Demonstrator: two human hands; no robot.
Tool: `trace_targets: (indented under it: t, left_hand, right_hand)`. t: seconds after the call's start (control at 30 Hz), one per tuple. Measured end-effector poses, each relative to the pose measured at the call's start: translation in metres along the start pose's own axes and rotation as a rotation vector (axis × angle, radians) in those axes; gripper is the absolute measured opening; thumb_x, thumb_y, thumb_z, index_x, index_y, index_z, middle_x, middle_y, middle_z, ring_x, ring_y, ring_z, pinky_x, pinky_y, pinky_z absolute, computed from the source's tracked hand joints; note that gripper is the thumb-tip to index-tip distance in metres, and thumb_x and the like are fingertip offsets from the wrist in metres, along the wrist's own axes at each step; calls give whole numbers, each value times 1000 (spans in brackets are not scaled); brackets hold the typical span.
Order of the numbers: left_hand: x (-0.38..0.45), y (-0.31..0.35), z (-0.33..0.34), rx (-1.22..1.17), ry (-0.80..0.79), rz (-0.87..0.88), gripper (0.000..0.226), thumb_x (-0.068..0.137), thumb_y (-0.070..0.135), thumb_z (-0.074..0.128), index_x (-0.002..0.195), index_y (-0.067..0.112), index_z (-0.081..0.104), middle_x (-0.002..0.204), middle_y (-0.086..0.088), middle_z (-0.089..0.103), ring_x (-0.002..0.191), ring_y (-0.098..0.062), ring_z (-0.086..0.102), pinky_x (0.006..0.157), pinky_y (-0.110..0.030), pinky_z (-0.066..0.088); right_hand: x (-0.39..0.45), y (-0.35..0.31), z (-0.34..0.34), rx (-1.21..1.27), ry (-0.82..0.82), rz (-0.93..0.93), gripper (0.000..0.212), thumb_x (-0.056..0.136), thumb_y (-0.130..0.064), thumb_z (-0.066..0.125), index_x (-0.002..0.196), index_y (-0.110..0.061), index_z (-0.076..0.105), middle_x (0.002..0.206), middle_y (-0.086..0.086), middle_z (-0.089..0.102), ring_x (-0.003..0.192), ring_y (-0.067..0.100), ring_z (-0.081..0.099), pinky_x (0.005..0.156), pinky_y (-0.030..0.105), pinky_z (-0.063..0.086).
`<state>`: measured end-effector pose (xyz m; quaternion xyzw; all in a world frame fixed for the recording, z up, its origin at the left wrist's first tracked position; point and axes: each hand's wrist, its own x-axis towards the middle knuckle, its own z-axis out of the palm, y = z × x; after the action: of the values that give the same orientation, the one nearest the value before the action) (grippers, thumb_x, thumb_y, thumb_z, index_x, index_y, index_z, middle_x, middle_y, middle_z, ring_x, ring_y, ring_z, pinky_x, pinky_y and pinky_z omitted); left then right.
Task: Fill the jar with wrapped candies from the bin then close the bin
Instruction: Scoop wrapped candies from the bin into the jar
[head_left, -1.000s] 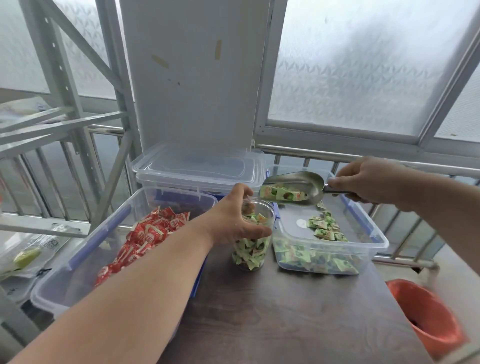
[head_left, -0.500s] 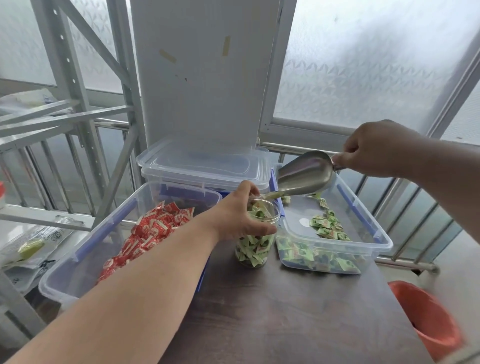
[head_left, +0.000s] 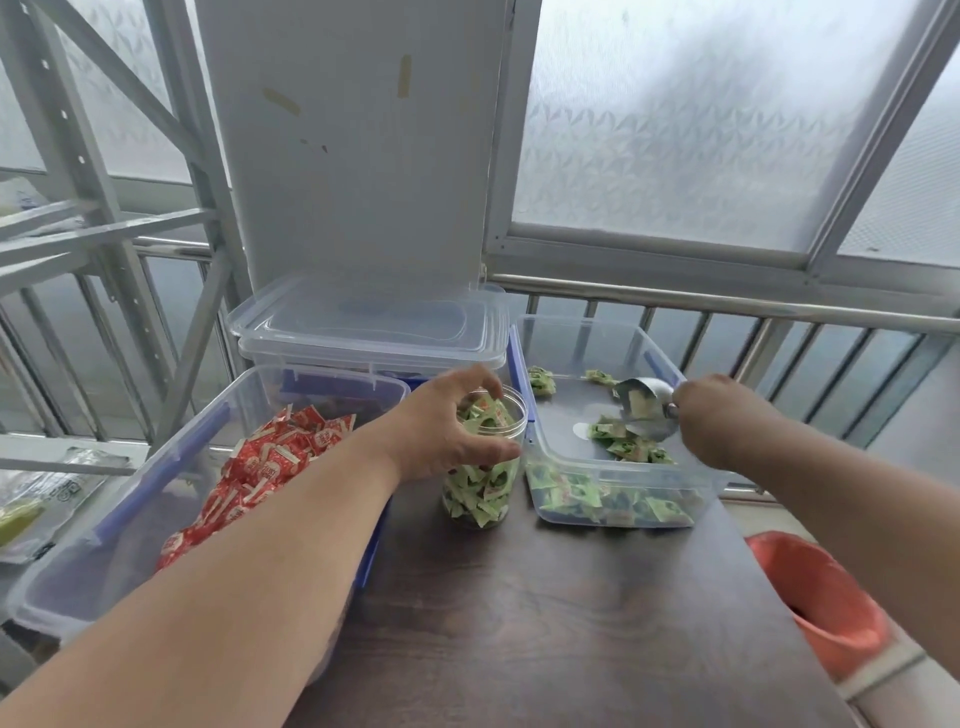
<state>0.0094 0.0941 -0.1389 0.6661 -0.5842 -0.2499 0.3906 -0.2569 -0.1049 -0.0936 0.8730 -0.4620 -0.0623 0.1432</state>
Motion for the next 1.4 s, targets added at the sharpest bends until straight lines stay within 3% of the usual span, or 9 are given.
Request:
trace_targets:
  t: [0.27, 0.47, 0.53, 0.63, 0.8, 1.07, 1.23, 1.33, 1.4]
  left_hand:
    - [0, 2, 1, -12, 16, -19, 65, 81, 40, 96, 128, 47, 51, 124, 6, 70, 108, -12, 73, 88, -28, 63]
    - [-2, 3, 1, -14, 21, -58, 80, 80, 43, 97, 139, 45, 44, 147, 1, 55, 140, -14, 52, 100, -28, 51]
    - [-2, 3, 1, 1, 28, -71, 81, 80, 45, 97, 140, 43, 43, 148, 2, 54, 140, -16, 52, 101, -28, 51]
    - [-3, 5, 1, 14, 38, -76, 81, 80, 44, 97, 141, 41, 43, 147, 3, 54, 139, -17, 53, 105, -30, 51]
    - [-4, 6, 2, 11, 39, -91, 84, 81, 42, 97, 144, 35, 43, 149, 3, 53, 140, -16, 52, 103, -26, 48]
    - [-4, 4, 1, 13, 43, -93, 87, 79, 44, 98, 145, 33, 42, 150, 1, 54, 140, -15, 52, 109, -29, 50]
    - [-4, 4, 1, -1, 41, -100, 100, 78, 47, 98, 153, 32, 33, 153, 0, 53, 138, -14, 53, 108, -29, 50]
    - [-5, 6, 1, -22, 48, -109, 100, 76, 48, 98, 151, 37, 32, 145, 3, 55, 127, -13, 61, 96, -28, 58]
    - [-7, 8, 0, 15, 52, -93, 96, 77, 48, 97, 149, 37, 34, 145, 3, 51, 128, -17, 60, 96, -28, 57]
  right_hand:
    - [-9, -15, -26, 320, -188, -107, 28, 98, -16, 52, 112, -17, 77, 103, 6, 73, 93, 27, 68, 81, 31, 54]
    - [1, -37, -8, 479, -276, -6, 32, 97, -11, 52, 121, -7, 73, 116, 15, 72, 87, 23, 58, 88, 36, 54]
    - [3, -35, -7, 585, -315, 43, 30, 97, -11, 56, 121, -5, 72, 106, 13, 72, 75, 20, 58, 74, 33, 55]
    - [6, -31, -5, 946, -339, 210, 27, 104, -8, 48, 117, 3, 69, 76, 12, 63, 48, 13, 48, 43, 22, 35]
    - [-2, -22, -3, 1272, -286, 281, 28, 109, -15, 46, 106, -3, 71, 68, 11, 58, 44, 13, 42, 37, 18, 34]
    - [-15, 3, -24, 1340, -87, 137, 26, 106, -15, 54, 103, -17, 80, 81, 16, 68, 65, 19, 49, 58, 29, 44]
    - [-31, 2, -62, 975, 132, -114, 24, 102, -21, 60, 102, -33, 80, 82, -2, 78, 60, 12, 55, 59, 26, 45]
    - [-36, -8, -83, 733, 224, -236, 24, 101, -23, 59, 102, -36, 79, 88, -20, 75, 79, 5, 66, 75, 27, 49]
    - [-32, -9, -87, 726, 234, -175, 27, 101, -16, 58, 99, -33, 78, 76, -16, 70, 65, 6, 60, 62, 23, 43]
